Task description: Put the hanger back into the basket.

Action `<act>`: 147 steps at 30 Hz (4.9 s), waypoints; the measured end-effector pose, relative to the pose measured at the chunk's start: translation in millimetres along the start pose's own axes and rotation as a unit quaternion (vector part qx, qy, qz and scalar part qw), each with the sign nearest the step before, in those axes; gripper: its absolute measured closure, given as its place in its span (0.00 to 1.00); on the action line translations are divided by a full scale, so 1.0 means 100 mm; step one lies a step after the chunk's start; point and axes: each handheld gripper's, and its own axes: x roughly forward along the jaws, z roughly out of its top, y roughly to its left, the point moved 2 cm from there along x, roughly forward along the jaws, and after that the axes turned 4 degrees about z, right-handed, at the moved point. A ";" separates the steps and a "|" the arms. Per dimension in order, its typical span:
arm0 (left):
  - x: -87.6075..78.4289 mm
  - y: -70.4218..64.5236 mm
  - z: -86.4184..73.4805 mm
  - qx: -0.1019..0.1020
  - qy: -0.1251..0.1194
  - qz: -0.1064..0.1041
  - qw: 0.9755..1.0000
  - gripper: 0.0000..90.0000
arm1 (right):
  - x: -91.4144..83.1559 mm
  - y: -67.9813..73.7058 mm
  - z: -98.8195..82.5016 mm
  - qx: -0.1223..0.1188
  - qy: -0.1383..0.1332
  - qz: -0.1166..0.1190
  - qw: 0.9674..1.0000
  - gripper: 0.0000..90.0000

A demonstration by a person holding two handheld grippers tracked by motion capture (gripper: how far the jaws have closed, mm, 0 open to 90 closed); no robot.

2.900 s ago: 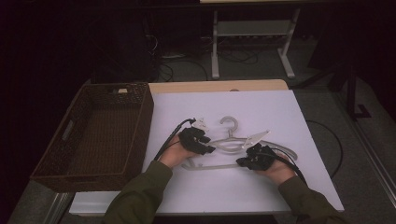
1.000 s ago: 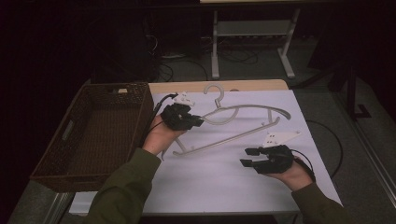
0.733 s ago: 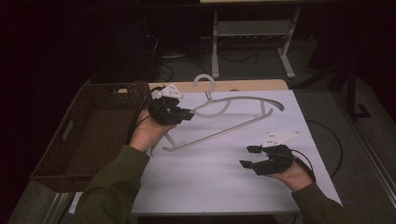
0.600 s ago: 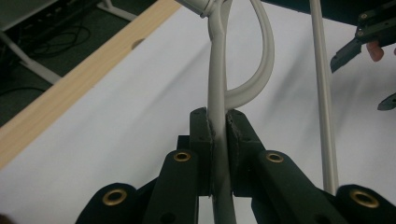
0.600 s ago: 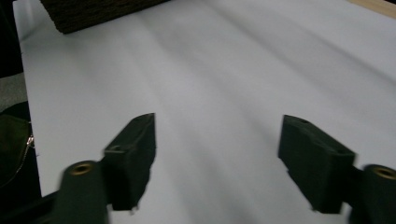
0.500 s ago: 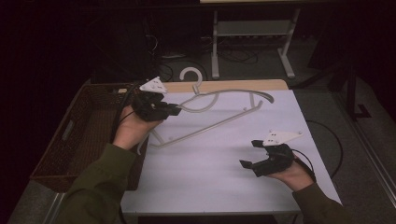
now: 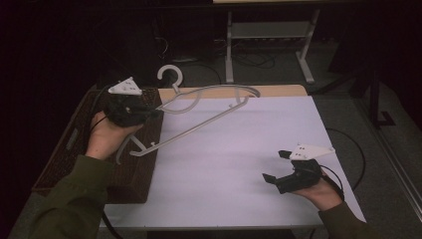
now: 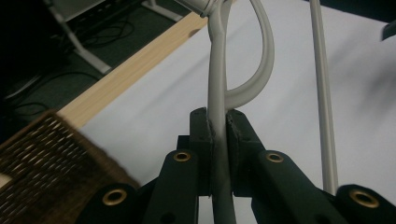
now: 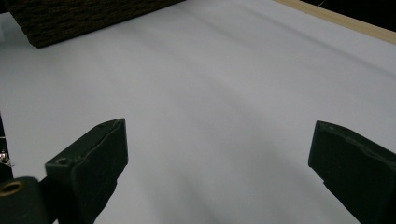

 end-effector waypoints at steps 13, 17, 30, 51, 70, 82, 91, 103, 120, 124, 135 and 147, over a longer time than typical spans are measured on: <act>-0.47 0.50 -0.38 -0.034 -0.005 0.060 0.998 0.92 | 0.01 -0.04 -0.04 0.000 0.007 -0.016 1.000 0.06; -0.60 0.63 -0.55 -0.048 -0.001 0.078 0.996 0.92 | 0.01 -0.04 -0.04 -0.002 0.006 -0.017 1.000 0.06; -0.88 0.98 -1.02 -0.075 0.031 0.142 0.987 0.92 | 0.04 -0.05 -0.04 0.000 0.012 -0.018 1.000 0.06; -1.05 1.32 -1.58 -0.119 0.079 0.197 0.970 0.92 | 0.06 -0.05 -0.05 0.000 0.017 -0.021 1.000 0.06; -0.80 1.33 -1.65 -0.114 0.109 0.190 0.969 0.92 | 0.03 -0.06 -0.05 0.000 0.018 -0.023 1.000 0.06; -0.82 1.34 -1.59 -0.133 0.063 0.155 0.977 0.52 | 0.01 -0.06 -0.05 0.002 0.013 -0.024 1.000 0.06; -0.79 1.16 -1.39 -0.162 -0.015 0.119 0.979 0.32 | -0.02 -0.08 0.01 0.011 -0.002 -0.022 1.000 0.06; -0.63 0.67 -1.03 -0.144 -0.075 0.060 0.985 0.17 | -0.11 -0.12 0.10 0.013 -0.029 -0.025 0.999 0.06; -0.24 -0.09 -0.70 -0.112 -0.139 -0.013 0.984 0.09 | -0.21 -0.18 0.22 0.014 -0.066 -0.023 0.997 0.05; -0.14 -0.21 -0.66 -0.113 -0.152 -0.027 0.982 0.07 | -0.25 -0.18 0.27 0.015 -0.076 -0.021 0.997 0.03; 0.01 -0.44 -0.62 -0.118 -0.193 -0.053 0.973 0.01 | -0.36 -0.24 0.49 0.020 -0.129 -0.015 0.991 0.01; 0.05 -0.54 -0.67 -0.116 -0.209 -0.067 0.969 0.01 | -0.38 -0.24 0.63 0.019 -0.172 -0.011 0.985 0.00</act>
